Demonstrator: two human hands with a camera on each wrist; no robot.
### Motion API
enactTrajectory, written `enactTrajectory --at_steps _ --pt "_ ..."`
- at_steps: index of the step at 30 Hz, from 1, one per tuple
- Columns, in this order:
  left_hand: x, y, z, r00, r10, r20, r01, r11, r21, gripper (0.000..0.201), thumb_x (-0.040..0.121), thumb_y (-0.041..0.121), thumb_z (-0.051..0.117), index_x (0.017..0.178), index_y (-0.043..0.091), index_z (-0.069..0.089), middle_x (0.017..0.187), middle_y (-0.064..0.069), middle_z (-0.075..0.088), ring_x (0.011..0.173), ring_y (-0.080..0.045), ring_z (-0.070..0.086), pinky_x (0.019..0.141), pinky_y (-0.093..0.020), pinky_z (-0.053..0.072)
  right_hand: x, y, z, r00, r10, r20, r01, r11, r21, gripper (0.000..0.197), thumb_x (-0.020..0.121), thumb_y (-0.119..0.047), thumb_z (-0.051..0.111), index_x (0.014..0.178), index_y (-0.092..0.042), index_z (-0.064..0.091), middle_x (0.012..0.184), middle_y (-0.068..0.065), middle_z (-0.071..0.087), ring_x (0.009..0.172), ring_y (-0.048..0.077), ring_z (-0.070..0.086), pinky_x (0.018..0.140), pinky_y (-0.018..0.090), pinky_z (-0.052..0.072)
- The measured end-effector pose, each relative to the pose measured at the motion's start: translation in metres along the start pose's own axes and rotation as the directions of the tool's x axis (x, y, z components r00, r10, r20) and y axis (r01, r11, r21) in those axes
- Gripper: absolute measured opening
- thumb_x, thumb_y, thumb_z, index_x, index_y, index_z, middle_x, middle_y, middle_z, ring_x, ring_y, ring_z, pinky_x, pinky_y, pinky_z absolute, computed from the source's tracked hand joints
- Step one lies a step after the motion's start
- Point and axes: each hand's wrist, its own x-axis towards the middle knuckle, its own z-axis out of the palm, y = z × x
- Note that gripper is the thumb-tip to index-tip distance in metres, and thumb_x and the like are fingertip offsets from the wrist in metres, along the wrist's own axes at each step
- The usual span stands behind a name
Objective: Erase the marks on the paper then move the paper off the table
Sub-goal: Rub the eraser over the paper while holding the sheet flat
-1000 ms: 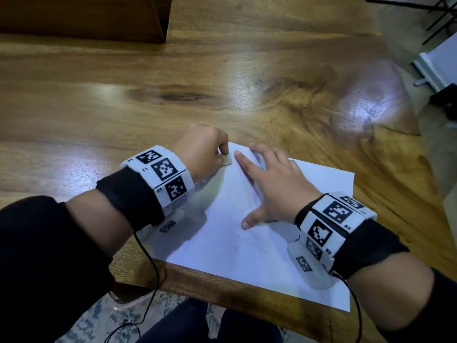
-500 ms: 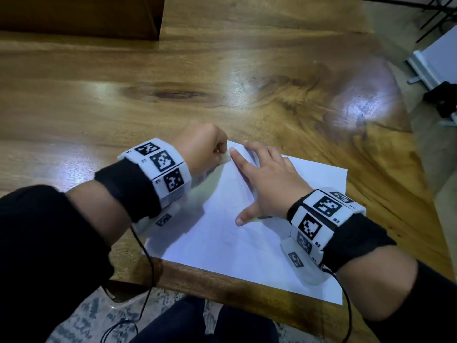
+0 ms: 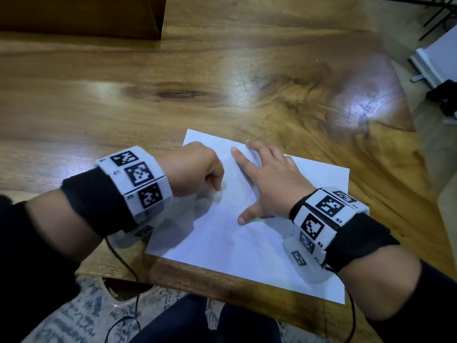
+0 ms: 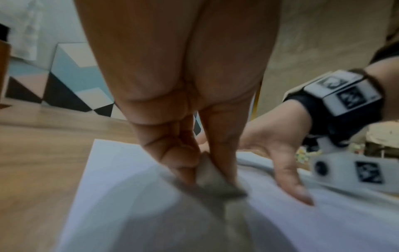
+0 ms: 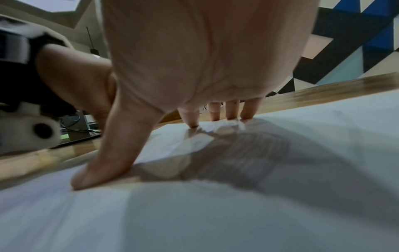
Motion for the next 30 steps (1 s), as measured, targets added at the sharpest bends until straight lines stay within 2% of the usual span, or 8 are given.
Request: enactTrajectory --at_steps 4,6,9,14,17,19,25,30 --pt "0.008 0.002 0.001 0.964 -0.021 -0.264 0.018 1.0 -0.015 0.011 0.08 0.014 0.059 0.088 0.01 0.066 0.087 -0.007 0.058 0.083 -0.025 0.053 0.069 -0.026 0.037 0.0 0.0 0.0 1.0 0.005 0.006 -0.005 1.0 -0.002 0.128 0.058 -0.066 0.074 0.149 -0.031 -0.01 0.155 -0.002 -0.011 0.139 0.021 -0.004 0.114 0.038 0.01" --pt "-0.005 -0.001 0.011 0.977 0.048 -0.209 -0.046 0.999 0.013 0.009 0.08 0.015 0.059 0.083 0.01 0.065 0.083 -0.007 0.058 0.083 -0.03 0.056 0.071 -0.034 0.045 0.0 0.0 0.0 1.0 0.002 0.002 -0.002 1.0 -0.007 0.129 0.058 -0.067 0.074 0.149 -0.031 -0.009 0.155 -0.001 -0.01 0.139 0.021 -0.004 0.114 0.038 0.01" --pt "-0.022 -0.003 0.014 0.994 0.084 -0.068 -0.084 0.996 0.011 0.012 0.08 0.021 0.061 0.084 0.012 0.067 0.086 -0.008 0.061 0.082 -0.028 0.056 0.072 -0.034 0.046 0.0 0.0 0.001 1.0 0.005 -0.008 -0.005 1.0 0.001 0.129 0.057 -0.066 0.075 0.149 -0.031 -0.008 0.155 -0.001 -0.01 0.14 0.022 -0.004 0.114 0.037 0.01" --pt "-0.008 -0.012 0.01 0.945 0.027 -0.325 -0.048 0.997 -0.056 0.012 0.079 0.018 0.062 0.086 0.009 0.067 0.088 -0.013 0.061 0.084 -0.034 0.058 0.075 -0.038 0.049 0.0 -0.001 0.001 1.0 0.011 -0.003 -0.011 1.0 -0.004 0.128 0.058 -0.066 0.074 0.149 -0.031 -0.009 0.155 -0.002 -0.009 0.14 0.022 -0.002 0.114 0.039 0.011" --pt "-0.021 -0.014 0.014 0.984 0.074 -0.163 -0.074 0.997 0.003 0.012 0.079 0.022 0.062 0.084 0.012 0.067 0.088 -0.008 0.063 0.085 -0.03 0.058 0.064 -0.025 0.038 0.001 0.0 0.0 1.0 0.013 0.002 -0.013 1.0 -0.012 0.128 0.058 -0.067 0.074 0.149 -0.031 -0.009 0.155 -0.002 -0.01 0.14 0.022 -0.003 0.114 0.038 0.01" --pt "-0.025 -0.015 0.01 0.998 0.052 -0.023 -0.051 0.998 0.02 0.014 0.077 0.029 0.065 0.085 0.017 0.069 0.089 -0.004 0.066 0.085 -0.024 0.058 0.066 -0.025 0.039 0.0 0.0 0.001 1.0 0.015 0.001 -0.015 1.0 -0.007 0.128 0.059 -0.067 0.074 0.149 -0.032 -0.01 0.155 -0.002 -0.011 0.139 0.021 -0.004 0.114 0.037 0.009" --pt "-0.004 -0.009 0.015 0.947 0.014 -0.321 -0.035 0.998 -0.06 0.009 0.08 0.017 0.061 0.086 0.011 0.065 0.083 -0.005 0.053 0.081 -0.028 0.055 0.073 -0.034 0.046 0.0 -0.001 0.0 1.0 0.016 0.008 -0.016 1.0 -0.012 0.128 0.058 -0.067 0.073 0.149 -0.032 -0.01 0.155 -0.002 -0.012 0.139 0.02 -0.004 0.114 0.037 0.009" --pt "-0.03 -0.007 0.027 0.985 0.127 -0.117 -0.139 0.985 -0.099 0.018 0.079 0.028 0.06 0.077 0.012 0.067 0.081 -0.006 0.059 0.072 -0.021 0.052 0.067 -0.029 0.043 0.0 -0.001 0.0 1.0 0.014 0.008 -0.014 1.0 0.003 0.128 0.059 -0.065 0.074 0.149 -0.032 -0.01 0.155 -0.003 -0.013 0.139 0.021 -0.005 0.114 0.038 0.008"
